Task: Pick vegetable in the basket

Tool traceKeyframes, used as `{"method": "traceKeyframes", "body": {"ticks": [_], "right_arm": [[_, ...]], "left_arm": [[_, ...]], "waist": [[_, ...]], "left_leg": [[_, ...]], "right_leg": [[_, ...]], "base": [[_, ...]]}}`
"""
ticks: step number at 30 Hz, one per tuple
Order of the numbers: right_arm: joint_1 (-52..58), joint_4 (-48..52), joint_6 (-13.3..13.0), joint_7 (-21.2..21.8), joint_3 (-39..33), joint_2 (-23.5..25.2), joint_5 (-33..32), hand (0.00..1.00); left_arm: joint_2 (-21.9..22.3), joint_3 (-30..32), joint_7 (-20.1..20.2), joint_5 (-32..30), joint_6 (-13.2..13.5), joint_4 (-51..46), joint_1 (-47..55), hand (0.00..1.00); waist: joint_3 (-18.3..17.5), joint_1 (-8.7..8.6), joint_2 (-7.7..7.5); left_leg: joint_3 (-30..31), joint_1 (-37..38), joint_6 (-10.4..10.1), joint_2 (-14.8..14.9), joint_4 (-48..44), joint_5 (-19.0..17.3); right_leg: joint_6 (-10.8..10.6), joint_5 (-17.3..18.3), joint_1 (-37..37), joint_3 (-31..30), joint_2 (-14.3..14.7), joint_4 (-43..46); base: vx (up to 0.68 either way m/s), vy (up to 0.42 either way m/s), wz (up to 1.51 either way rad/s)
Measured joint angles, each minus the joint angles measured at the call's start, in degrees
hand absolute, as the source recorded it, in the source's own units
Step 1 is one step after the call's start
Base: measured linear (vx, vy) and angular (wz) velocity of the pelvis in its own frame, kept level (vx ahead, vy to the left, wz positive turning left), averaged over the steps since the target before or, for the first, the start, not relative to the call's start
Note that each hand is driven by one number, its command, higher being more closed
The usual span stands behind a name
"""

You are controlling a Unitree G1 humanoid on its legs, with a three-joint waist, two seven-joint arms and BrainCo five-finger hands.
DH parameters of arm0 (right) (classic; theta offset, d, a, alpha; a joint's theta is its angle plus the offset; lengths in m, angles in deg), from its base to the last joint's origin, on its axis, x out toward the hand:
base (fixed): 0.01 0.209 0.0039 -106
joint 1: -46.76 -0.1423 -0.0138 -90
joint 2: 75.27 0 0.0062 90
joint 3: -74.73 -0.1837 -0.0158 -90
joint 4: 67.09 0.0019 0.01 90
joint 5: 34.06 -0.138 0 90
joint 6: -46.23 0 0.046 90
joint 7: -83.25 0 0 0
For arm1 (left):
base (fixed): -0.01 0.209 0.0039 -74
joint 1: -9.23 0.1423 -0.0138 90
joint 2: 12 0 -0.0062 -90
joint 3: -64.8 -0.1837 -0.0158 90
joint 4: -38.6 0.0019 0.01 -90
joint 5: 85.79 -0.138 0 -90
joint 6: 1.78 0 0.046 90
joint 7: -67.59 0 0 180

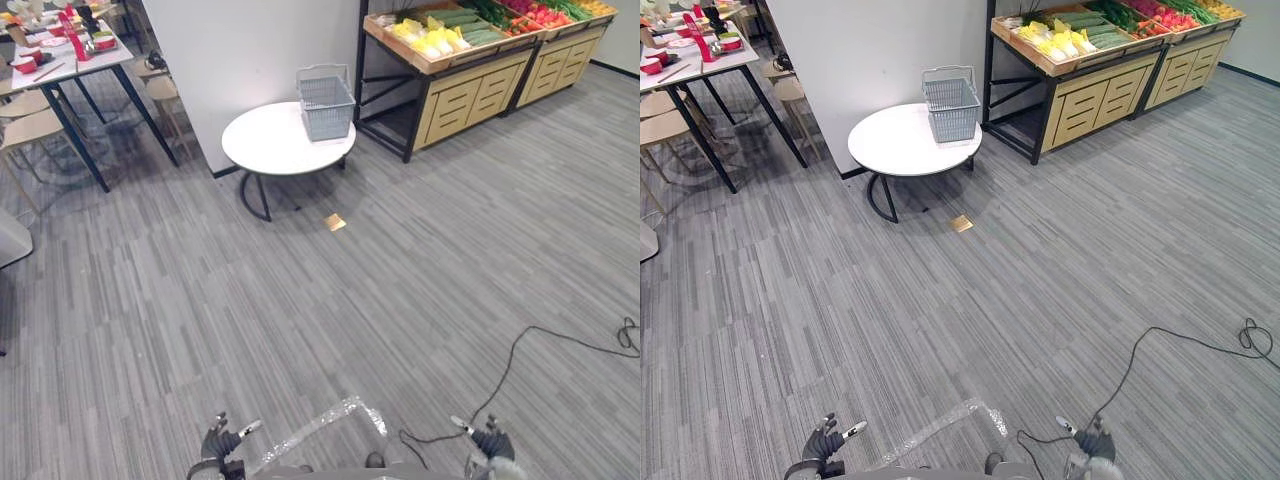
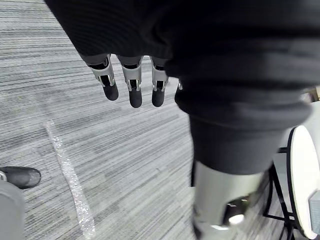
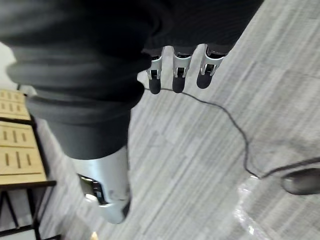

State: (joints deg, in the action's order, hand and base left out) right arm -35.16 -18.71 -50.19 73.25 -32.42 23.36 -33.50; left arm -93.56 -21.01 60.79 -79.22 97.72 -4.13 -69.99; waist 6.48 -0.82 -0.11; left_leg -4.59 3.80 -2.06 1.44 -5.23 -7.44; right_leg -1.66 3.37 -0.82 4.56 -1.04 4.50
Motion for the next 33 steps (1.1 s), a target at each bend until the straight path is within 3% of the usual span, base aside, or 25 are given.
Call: {"method": "traceKeyframes", "body": {"ticks": [6,12,19,22,24,25,27,29,31,32,33], "right_arm": [[-0.63,2.8,-0.08,0.12,2.03,-1.98,8.15,0.0],[-1.7,5.63,-0.24,0.11,4.29,-2.43,9.1,0.0],[-2.9,7.07,-0.23,0.06,5.47,-2.69,6.98,0.0],[-3.2,7.07,-0.08,-0.07,5.51,-2.73,5.72,0.0],[-3.12,7.23,0.24,-0.08,5.58,-2.64,4.56,0.0],[-3.1,7.61,0.35,-0.09,5.63,-2.56,4.37,0.0],[-2.49,10.68,0.41,-0.1,6.4,-1.61,3.95,0.0],[-1.9,12.35,0.39,-0.09,6.46,-1.49,3.59,0.0],[-1.95,14.19,0.29,-0.14,6.47,-1.64,3.29,0.0],[-2.04,15.36,0.24,-0.29,6.52,-2.21,3.28,0.0],[-2.13,16.21,0.08,-0.37,6.55,-2.34,3.27,0.0]], "left_arm": [[-1.74,-0.26,0.17,-2.28,1.03,-4.18,-0.6,0.0],[-2.09,-0.29,0.11,-2.55,1.34,-6.11,-0.53,0.0],[-1.94,-0.24,-1.28,-2.16,1.68,-12.0,0.04,0.0],[-1.85,0.04,-2.23,-1.52,1.93,-16.31,1.25,0.0],[-1.84,0.02,-2.25,-0.87,2.09,-17.76,2.26,0.0],[-1.84,-0.03,-2.27,-0.65,2.08,-17.76,2.4,0.0],[-2.41,-0.14,-2.45,-0.49,2.07,-18.3,2.93,0.0],[-2.68,-0.29,-3.31,-0.47,2.02,-18.26,2.88,0.0],[-2.88,-1.19,-3.54,-0.41,2.02,-18.15,1.44,0.0],[-2.88,-1.93,-3.7,-0.38,2.03,-17.9,-0.41,0.0],[-2.8,-2.69,-3.7,-0.38,2.11,-17.66,-2.2,0.0]], "waist": [[1.32,-0.2,0.1],[2.39,-1.2,0.25],[3.39,-0.88,1.53],[3.45,0.04,1.82],[4.03,0.04,0.82],[4.14,0.04,0.76],[5.24,-0.85,0.17],[5.97,-1.07,0.8],[6.4,-1.59,1.33],[7.23,-2.01,2.82],[7.87,-2.69,2.81]], "left_leg": [[-0.41,1.43,-0.06,-0.26,0.54,-0.01],[-0.88,1.32,-0.29,-0.24,0.42,-0.33],[-2.46,-3.8,1.34,0.9,-6.46,-6.33],[-3.49,-7.32,2.14,0.84,-11.11,-10.04],[-3.6,-7.49,3.51,-0.76,-14.38,-12.93],[-3.52,-7.38,3.84,-1.06,-15.02,-13.72],[-2.31,-4.13,5.53,-2.1,-15.1,-16.23],[-0.93,-0.43,5.36,-1.98,-13.8,-17.64],[1.19,3.42,5.28,-0.95,-10.63,-17.86],[2.43,6.02,4.75,1.03,-8.59,-17.64],[3.37,7.8,3.56,1.79,-8.45,-16.99]], "right_leg": [[-0.13,0.08,-2.0,0.15,-0.22,-1.89],[-0.17,0.09,-1.92,-0.13,-0.23,-2.28],[-1.42,1.38,1.09,-1.56,0.39,-0.98],[-3.0,6.31,6.63,-2.39,-0.29,7.2],[-3.62,11.8,10.72,-2.85,-2.37,18.77],[-4.14,12.42,12.08,-2.69,-2.89,22.46],[-3.85,12.98,20.23,-0.38,-4.75,42.33],[-2.89,15.6,23.12,2.14,-5.14,44.08],[-2.81,15.9,27.85,4.85,-4.45,40.86],[-2.55,14.2,30.93,6.67,-3.16,36.0],[-2.7,9.63,33.81,8.25,-2.53,29.62]], "base": [[0.11,0.014,-0.02],[0.02,-0.002,-0.05],[-0.04,0.018,-0.1],[0.03,0.082,-0.18],[0.14,0.122,0.01],[0.17,0.133,0.03],[0.27,0.121,0.18],[0.49,0.075,0.29],[0.54,0.009,0.49],[0.72,-0.055,0.72],[0.75,-0.076,0.75]]}}
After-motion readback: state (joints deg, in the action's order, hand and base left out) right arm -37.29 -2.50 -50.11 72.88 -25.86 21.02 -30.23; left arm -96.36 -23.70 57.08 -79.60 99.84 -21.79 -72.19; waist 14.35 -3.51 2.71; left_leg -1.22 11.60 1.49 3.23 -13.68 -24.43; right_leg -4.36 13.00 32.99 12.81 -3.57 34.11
